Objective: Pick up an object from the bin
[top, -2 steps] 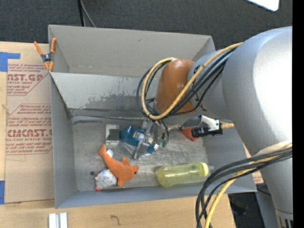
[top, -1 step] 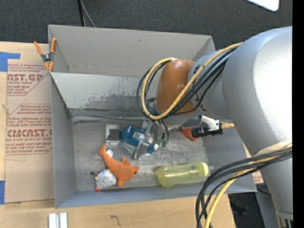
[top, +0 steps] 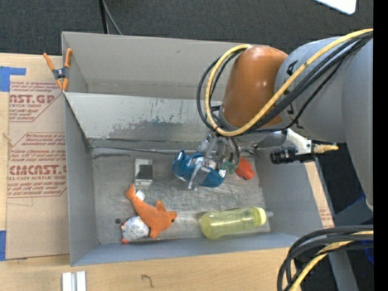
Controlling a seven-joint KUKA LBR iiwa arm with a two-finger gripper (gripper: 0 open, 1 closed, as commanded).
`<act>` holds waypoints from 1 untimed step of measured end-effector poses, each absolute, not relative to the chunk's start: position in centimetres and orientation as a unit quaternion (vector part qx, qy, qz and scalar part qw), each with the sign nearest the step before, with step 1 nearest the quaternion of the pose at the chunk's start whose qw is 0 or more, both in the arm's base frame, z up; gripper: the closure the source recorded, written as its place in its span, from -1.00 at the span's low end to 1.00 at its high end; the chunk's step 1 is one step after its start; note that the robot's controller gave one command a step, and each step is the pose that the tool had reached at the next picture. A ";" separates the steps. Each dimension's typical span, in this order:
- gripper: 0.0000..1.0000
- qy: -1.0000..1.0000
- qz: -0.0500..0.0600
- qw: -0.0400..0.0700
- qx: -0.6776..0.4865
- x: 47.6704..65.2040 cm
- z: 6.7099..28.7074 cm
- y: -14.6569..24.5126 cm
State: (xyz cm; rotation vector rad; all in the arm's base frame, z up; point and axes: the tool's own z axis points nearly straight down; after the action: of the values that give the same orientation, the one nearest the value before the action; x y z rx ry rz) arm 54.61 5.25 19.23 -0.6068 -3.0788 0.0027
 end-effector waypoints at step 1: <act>1.00 -0.981 0.001 0.002 -0.193 54.6 19.2 5.2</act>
Offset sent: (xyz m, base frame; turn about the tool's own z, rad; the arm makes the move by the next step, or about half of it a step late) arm 0.0032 -0.0080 0.0114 0.5793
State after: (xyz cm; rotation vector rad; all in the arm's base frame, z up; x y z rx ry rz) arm 54.59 5.23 19.21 -0.6070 -3.0781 0.0035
